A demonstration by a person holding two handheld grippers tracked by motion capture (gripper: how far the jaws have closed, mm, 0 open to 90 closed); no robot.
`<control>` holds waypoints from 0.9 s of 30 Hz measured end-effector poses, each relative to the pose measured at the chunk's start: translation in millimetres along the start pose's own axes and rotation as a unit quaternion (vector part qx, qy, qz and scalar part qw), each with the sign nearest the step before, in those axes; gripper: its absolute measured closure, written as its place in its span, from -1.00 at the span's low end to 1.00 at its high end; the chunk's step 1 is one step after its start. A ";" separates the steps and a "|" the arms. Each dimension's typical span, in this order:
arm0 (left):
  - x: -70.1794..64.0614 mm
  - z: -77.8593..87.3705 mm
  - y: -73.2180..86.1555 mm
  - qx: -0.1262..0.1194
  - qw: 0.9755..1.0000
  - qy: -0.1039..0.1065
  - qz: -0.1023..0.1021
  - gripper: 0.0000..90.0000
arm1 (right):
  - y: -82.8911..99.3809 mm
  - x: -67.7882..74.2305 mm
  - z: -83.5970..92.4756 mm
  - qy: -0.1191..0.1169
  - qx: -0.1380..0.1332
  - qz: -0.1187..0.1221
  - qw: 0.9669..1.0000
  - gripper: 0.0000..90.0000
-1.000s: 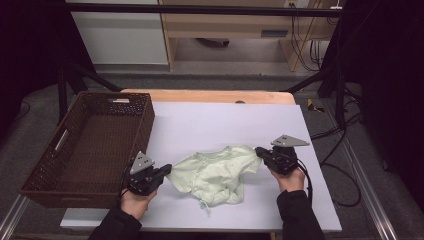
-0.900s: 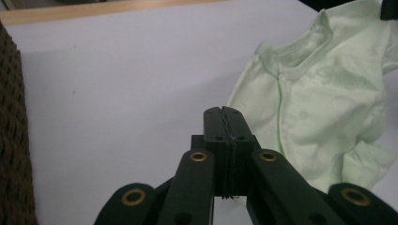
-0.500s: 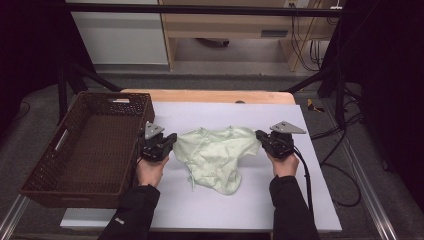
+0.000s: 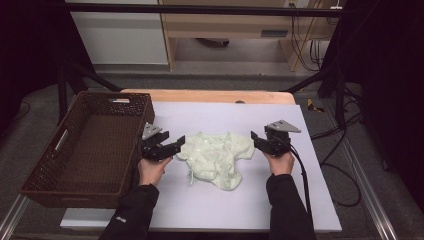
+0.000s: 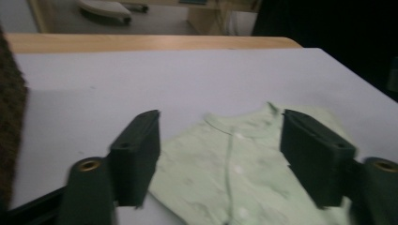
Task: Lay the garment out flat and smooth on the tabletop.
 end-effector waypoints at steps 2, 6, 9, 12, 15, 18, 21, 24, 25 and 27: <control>-6.3 5.4 6.9 0.012 1.000 0.013 -0.015 -0.65 | 0.2 3.7 10.9 -0.011 -0.006 -0.001 1.000 -0.31; -14.6 15.1 19.8 0.034 0.998 0.039 -0.031 -0.83 | 8.5 13.8 30.4 -0.041 0.002 0.000 0.999 -0.49; -20.3 20.4 28.1 0.045 0.997 0.047 -0.047 -0.87 | 16.7 21.8 39.5 -0.062 0.011 -0.002 0.998 -0.58; -27.5 22.0 36.5 0.057 0.995 0.054 -0.060 -0.87 | 24.1 28.7 45.7 -0.080 0.011 -0.004 0.997 -0.64; -38.4 20.4 46.9 0.078 0.992 0.071 -0.074 -0.87 | 32.5 35.8 50.3 -0.091 0.019 0.000 0.996 -0.67; -49.6 15.9 53.4 0.092 0.989 0.080 -0.088 -0.87 | 42.1 42.8 54.3 -0.102 0.027 0.003 0.994 -0.68; -59.2 10.6 56.4 0.101 0.986 0.085 -0.098 -0.87 | 51.5 48.8 56.7 -0.111 0.034 -0.001 0.993 -0.69; -70.9 3.5 60.6 0.115 0.983 0.097 -0.107 -0.87 | 61.1 52.1 56.1 -0.113 0.048 0.003 0.992 -0.70; -75.5 -0.1 62.6 0.119 0.982 0.098 -0.113 -0.87 | 63.3 53.0 55.6 -0.114 0.052 0.001 0.992 -0.70; -82.2 -6.5 67.0 0.132 0.979 0.104 -0.120 -0.86 | 69.7 54.4 52.6 -0.115 0.066 0.004 0.991 -0.67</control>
Point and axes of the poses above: each handheld gripper's, and its own axes: z roughly backward along the jaws, y roughly out of its underside, x roughly to its left, the point moved 7 cm from there along -z, roughly forward along the jaws, and after that the axes turned 2 degrees about -x, right-handed, at the moved point
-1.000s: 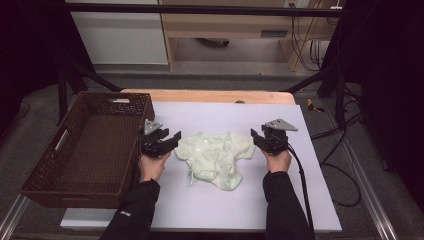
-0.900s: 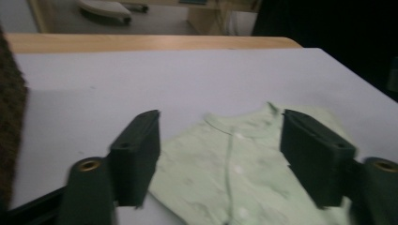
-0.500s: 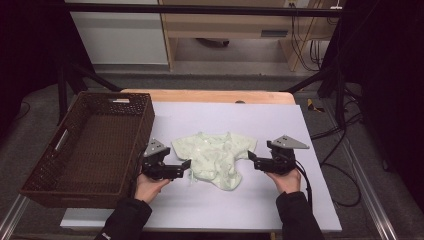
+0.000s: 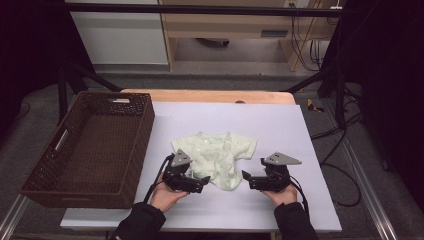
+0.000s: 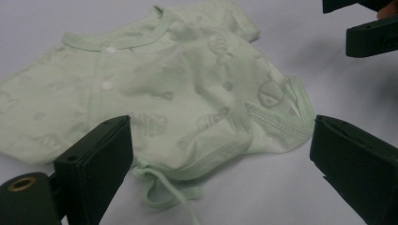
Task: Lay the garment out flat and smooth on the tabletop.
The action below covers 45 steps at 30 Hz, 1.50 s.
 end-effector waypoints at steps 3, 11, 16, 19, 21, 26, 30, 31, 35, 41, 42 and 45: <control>-6.2 -11.8 1.2 0.017 1.000 0.001 -0.014 -0.76 | 6.0 0.9 -6.7 -0.002 0.012 0.001 1.000 -0.53; -14.9 -36.3 2.2 0.055 0.998 0.007 -0.019 -0.16 | 8.9 8.2 -25.6 -0.021 0.033 0.005 0.999 -0.06; -16.2 -45.9 1.9 0.068 0.997 -0.007 -0.027 0.22 | 11.0 14.5 -34.2 -0.029 0.051 0.010 0.998 0.24; -15.7 -49.3 4.0 0.076 0.997 -0.013 -0.030 0.41 | 13.9 14.8 -37.0 -0.032 0.061 0.012 0.998 0.41; -14.1 -50.1 5.1 0.080 0.996 -0.021 -0.030 0.57 | 15.3 15.0 -37.8 -0.035 0.067 0.013 0.997 0.53; -12.4 -46.7 3.6 0.077 0.996 -0.023 -0.030 0.84 | 17.6 16.7 -39.0 -0.040 0.079 0.020 0.996 0.76; -13.2 -39.7 1.5 0.071 0.996 -0.023 -0.038 0.94 | 17.0 17.7 -37.6 -0.048 0.084 0.011 0.995 0.93; -13.2 -36.2 0.5 0.066 0.997 -0.023 -0.043 0.94 | 16.5 18.3 -36.4 -0.051 0.087 0.006 0.995 0.95; -14.3 -17.7 -3.8 0.041 0.998 -0.014 -0.049 0.95 | 11.8 21.5 -28.8 -0.058 0.079 0.002 0.995 0.95; -19.6 24.1 -0.2 0.008 0.997 0.010 -0.081 0.95 | 3.1 33.5 -5.0 -0.064 0.053 0.002 0.997 0.94; -20.7 30.2 3.3 0.006 0.996 0.012 -0.088 0.95 | 3.0 36.1 -0.9 -0.065 0.055 -0.004 0.996 0.94; -23.3 42.2 17.1 0.010 0.995 0.021 -0.100 0.94 | 6.9 44.5 4.4 -0.070 0.062 -0.012 0.996 0.93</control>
Point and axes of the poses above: each handheld gripper's, and its own axes: z roughly backward along the jaws, y roughly out of its underside, x roughly to its left, the point moved 7 cm from there along -z, roughly forward along the jaws, and after that the axes turned 2 degrees about -x, right-handed, at the moved point
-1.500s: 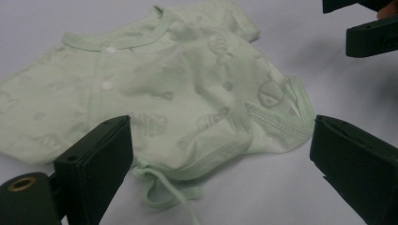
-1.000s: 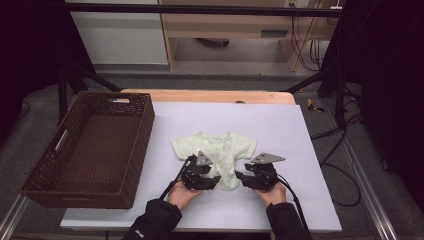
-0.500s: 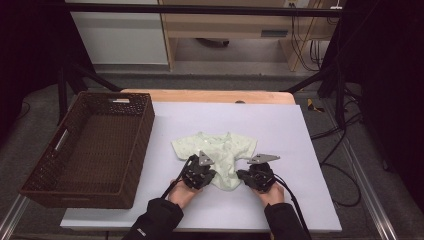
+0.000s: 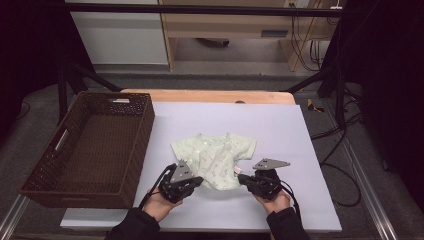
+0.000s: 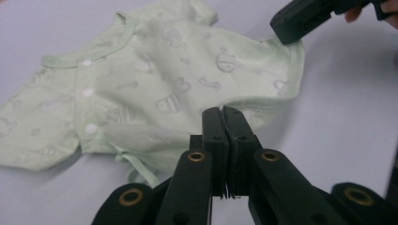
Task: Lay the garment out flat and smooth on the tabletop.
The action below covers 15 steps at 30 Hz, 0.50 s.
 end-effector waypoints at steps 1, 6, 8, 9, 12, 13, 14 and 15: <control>-1.3 1.9 4.8 0.003 1.000 0.002 -0.002 0.94 | 2.9 3.2 -0.2 -0.001 0.004 0.000 1.000 0.92; -0.9 5.5 27.0 0.014 1.000 0.001 0.017 0.69 | 16.3 14.3 -3.8 -0.010 0.029 0.008 1.000 0.68; 2.7 8.3 31.1 0.010 0.999 -0.009 0.039 0.38 | 14.2 12.4 -1.6 -0.001 0.022 0.010 1.000 0.55; 5.2 9.6 31.7 0.007 0.999 -0.019 0.050 0.28 | 12.1 10.2 -0.2 0.002 0.014 0.009 1.000 0.51; 10.9 9.9 30.3 -0.005 0.995 -0.027 0.096 -0.08 | 8.2 0.0 0.8 0.019 0.000 0.006 1.000 0.45; 12.1 8.4 30.1 -0.005 0.993 -0.028 0.112 -0.17 | 8.4 -4.0 -0.5 0.028 0.003 0.005 1.000 0.44; 13.5 6.1 30.6 -0.003 0.992 -0.033 0.123 -0.23 | 8.6 -7.9 -2.7 0.032 0.003 0.003 0.999 0.44; 14.5 3.4 31.6 0.001 0.990 -0.039 0.132 -0.24 | 9.3 -11.4 -5.1 0.037 0.007 0.003 0.999 0.46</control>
Point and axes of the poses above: each handheld gripper's, and its own axes: z roughly backward along the jaws, y roughly out of its underside, x roughly to its left, the point moved 7 cm from there along -z, roughly forward along the jaws, and after that the axes turned 2 degrees about -x, right-handed, at the moved point
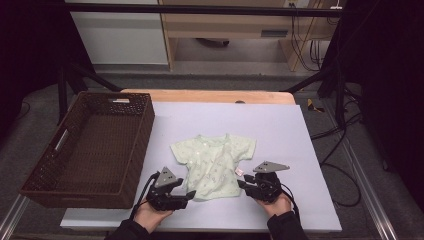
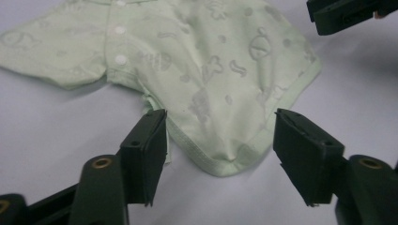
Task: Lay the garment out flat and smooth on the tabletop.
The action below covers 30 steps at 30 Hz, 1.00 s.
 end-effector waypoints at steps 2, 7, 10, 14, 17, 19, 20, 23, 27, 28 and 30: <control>2.7 -7.2 3.1 0.009 1.000 -0.014 0.011 -0.23 | 0.5 -5.7 -6.4 0.013 0.008 -0.002 1.000 0.49; 8.3 -16.9 11.6 0.024 0.999 -0.017 0.034 0.08 | 5.9 -13.8 -17.3 0.023 0.028 -0.003 0.999 0.52; 5.3 -19.6 14.0 0.025 0.999 -0.018 0.026 0.26 | 7.9 -11.4 -19.7 0.020 0.027 0.000 0.999 0.52; 2.8 -24.0 15.4 0.024 0.999 -0.027 0.021 0.52 | 9.9 -5.0 -23.3 0.010 0.029 0.007 0.999 0.52; 5.3 -23.9 15.7 0.026 0.999 -0.032 0.020 0.77 | 11.1 -0.9 -24.4 0.008 0.030 0.017 0.999 0.59; 6.4 -23.8 16.0 0.029 0.999 -0.025 0.028 0.92 | 11.6 1.6 -24.7 0.008 0.030 0.012 0.999 0.70; 6.6 -23.7 16.1 0.029 0.999 -0.024 0.028 0.93 | 11.7 3.0 -25.5 0.005 0.027 0.012 1.000 0.77; 6.5 -22.8 16.0 0.028 0.999 -0.022 0.028 0.95 | 12.6 6.7 -25.3 0.000 0.032 0.009 0.999 0.94; 10.2 -12.3 10.7 0.011 0.999 -0.012 0.043 0.95 | 10.1 7.5 -18.5 -0.004 0.034 0.000 0.999 0.97; 11.2 -8.2 9.2 0.008 0.999 -0.009 0.047 0.95 | 8.7 8.1 -13.9 -0.006 0.028 -0.004 1.000 0.97; 12.4 1.1 6.5 0.000 0.998 0.004 0.058 0.95 | 6.1 9.1 -1.4 -0.010 0.014 -0.006 1.000 0.97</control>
Point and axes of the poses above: each handheld gripper's, and its own axes: z roughly backward along the jaws, y roughly out of its underside, x roughly to its left, the point moved 7 cm from there along -z, roughly forward along the jaws, and after that the axes turned 2 degrees about -x, right-handed, at the moved point
